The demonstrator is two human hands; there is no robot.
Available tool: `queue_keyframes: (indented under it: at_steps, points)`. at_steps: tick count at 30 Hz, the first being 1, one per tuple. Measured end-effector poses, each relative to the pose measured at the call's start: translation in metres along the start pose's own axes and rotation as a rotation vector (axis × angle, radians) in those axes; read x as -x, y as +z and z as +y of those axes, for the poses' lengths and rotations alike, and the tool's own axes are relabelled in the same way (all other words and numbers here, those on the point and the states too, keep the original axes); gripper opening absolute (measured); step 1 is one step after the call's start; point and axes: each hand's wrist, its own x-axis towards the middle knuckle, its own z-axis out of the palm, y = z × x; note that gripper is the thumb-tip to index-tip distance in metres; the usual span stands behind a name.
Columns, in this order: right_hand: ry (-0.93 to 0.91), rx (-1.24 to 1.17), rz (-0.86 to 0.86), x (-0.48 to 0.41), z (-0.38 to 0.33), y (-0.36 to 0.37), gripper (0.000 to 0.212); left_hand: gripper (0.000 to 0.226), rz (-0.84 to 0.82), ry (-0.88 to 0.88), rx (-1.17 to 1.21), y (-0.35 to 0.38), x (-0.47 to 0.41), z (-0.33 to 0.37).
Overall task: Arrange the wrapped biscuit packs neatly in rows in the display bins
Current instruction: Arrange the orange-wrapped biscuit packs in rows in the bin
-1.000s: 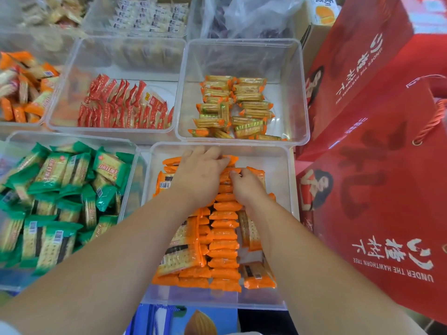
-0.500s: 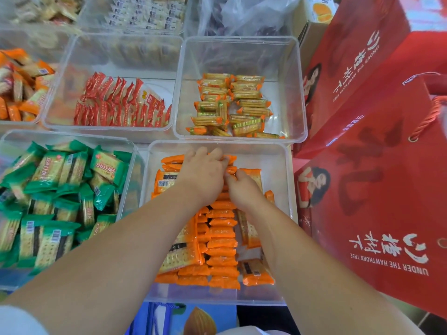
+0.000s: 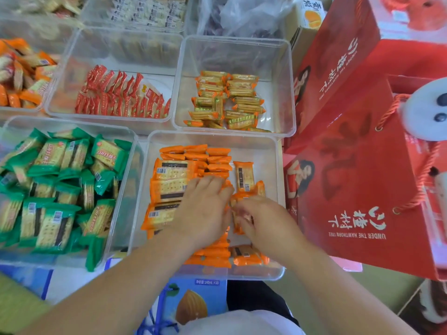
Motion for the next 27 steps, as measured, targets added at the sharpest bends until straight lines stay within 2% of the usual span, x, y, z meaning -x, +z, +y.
queue_keyframes:
  at_steps: [3,6,9,12,16,19,22,25,27]
  points:
    - [-0.076,0.311,-0.05,0.019,0.002,-0.007,0.018,0.053,-0.128,0.121,0.027,0.015,0.044,0.013]
    - [-0.02,0.612,-0.122,0.031,0.007,-0.008,0.033,0.062,-0.246,0.146,0.016,0.027,0.075,0.014]
    - [0.069,0.849,-0.219,0.036,0.006,0.0,0.058,0.078,-0.246,0.129,0.026,0.034,0.091,0.015]
    - [0.098,0.975,-0.222,0.035,0.001,0.012,0.076,0.092,-0.212,0.16,0.017,0.036,0.093,0.025]
    - [0.173,1.008,-0.25,0.025,-0.003,0.026,0.069,0.096,-0.254,0.203,0.03,0.044,0.087,0.036]
    - [0.222,0.918,-0.201,0.026,-0.003,0.033,0.066,0.091,-0.32,0.187,0.025,0.048,0.082,0.036]
    - [0.178,0.806,-0.135,0.033,0.0,0.034,0.057,0.074,-0.334,0.192,-0.021,0.05,0.078,0.036]
    - [0.071,0.717,-0.074,0.033,0.011,0.031,0.029,0.06,-0.311,0.184,-0.035,0.054,0.078,0.034]
    - [0.022,0.624,-0.017,0.029,0.018,0.028,0.023,0.055,-0.261,0.191,-0.046,0.056,0.08,0.032]
